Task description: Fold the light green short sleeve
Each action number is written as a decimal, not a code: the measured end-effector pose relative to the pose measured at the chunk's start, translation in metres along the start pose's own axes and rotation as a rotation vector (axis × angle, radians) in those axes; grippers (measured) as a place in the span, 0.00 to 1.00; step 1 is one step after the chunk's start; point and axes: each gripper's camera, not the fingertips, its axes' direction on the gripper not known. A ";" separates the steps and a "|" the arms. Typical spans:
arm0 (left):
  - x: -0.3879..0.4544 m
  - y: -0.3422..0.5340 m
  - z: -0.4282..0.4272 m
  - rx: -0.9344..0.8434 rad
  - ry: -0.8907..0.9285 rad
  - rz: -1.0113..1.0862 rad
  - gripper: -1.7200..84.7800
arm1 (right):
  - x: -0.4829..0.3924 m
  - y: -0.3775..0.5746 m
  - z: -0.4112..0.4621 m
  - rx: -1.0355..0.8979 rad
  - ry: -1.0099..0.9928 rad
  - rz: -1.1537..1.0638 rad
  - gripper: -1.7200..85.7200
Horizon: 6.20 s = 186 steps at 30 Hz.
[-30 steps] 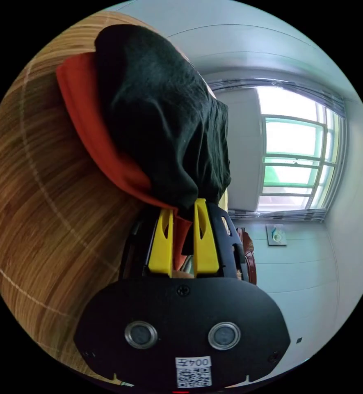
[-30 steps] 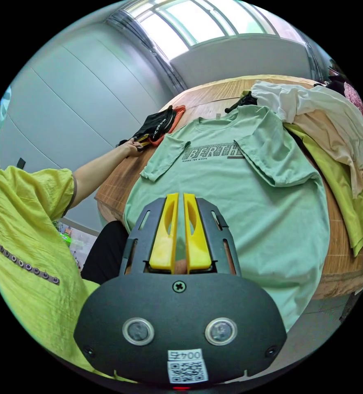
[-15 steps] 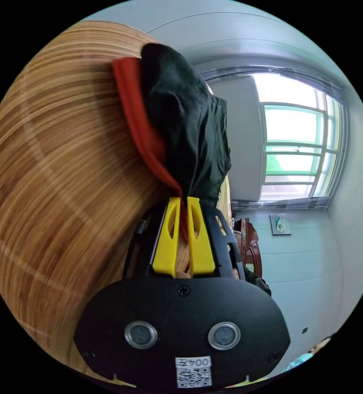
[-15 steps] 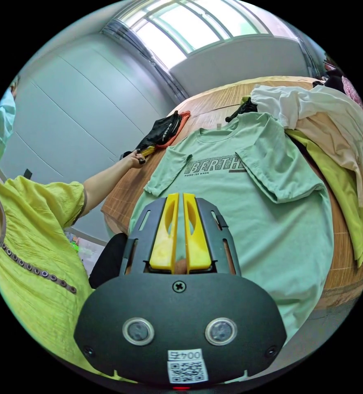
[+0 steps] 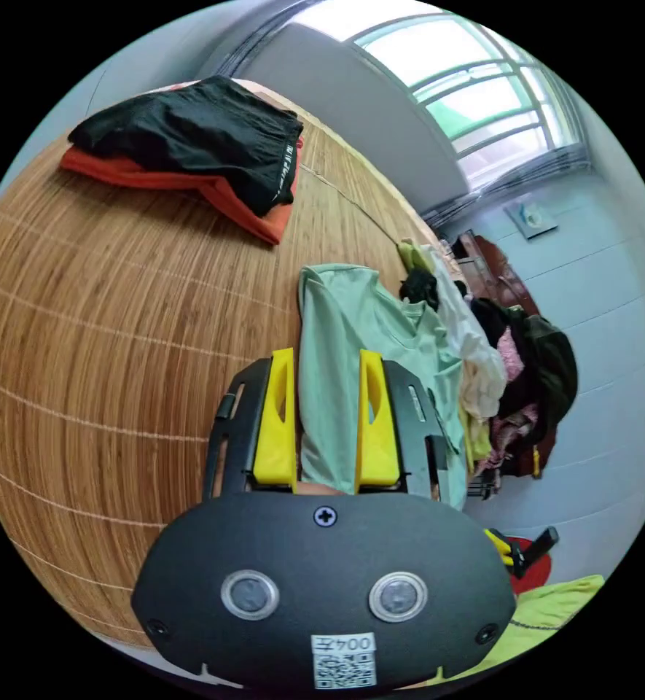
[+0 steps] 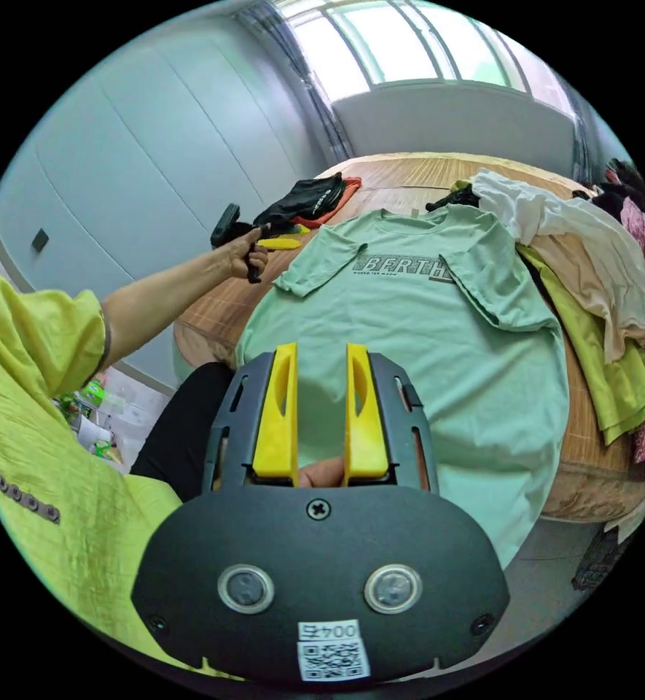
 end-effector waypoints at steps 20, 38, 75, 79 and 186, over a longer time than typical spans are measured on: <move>0.030 -0.016 0.013 0.058 -0.100 -0.074 0.04 | -0.170 -0.152 0.191 -0.170 0.208 -0.296 0.02; 0.007 0.075 -0.130 0.099 0.159 -0.050 0.10 | -0.001 -0.077 0.018 -0.076 -0.149 -0.181 0.11; 0.146 0.270 0.049 -0.547 -0.338 0.158 0.07 | 0.076 0.196 -0.049 0.071 -0.012 0.278 0.12; 0.155 0.270 -0.010 -0.473 -0.171 0.058 0.05 | 0.085 0.224 -0.048 0.058 0.075 0.334 0.14; 0.146 0.184 -0.018 -0.035 -0.350 0.532 0.03 | -0.003 0.021 0.224 -0.100 0.503 0.073 0.02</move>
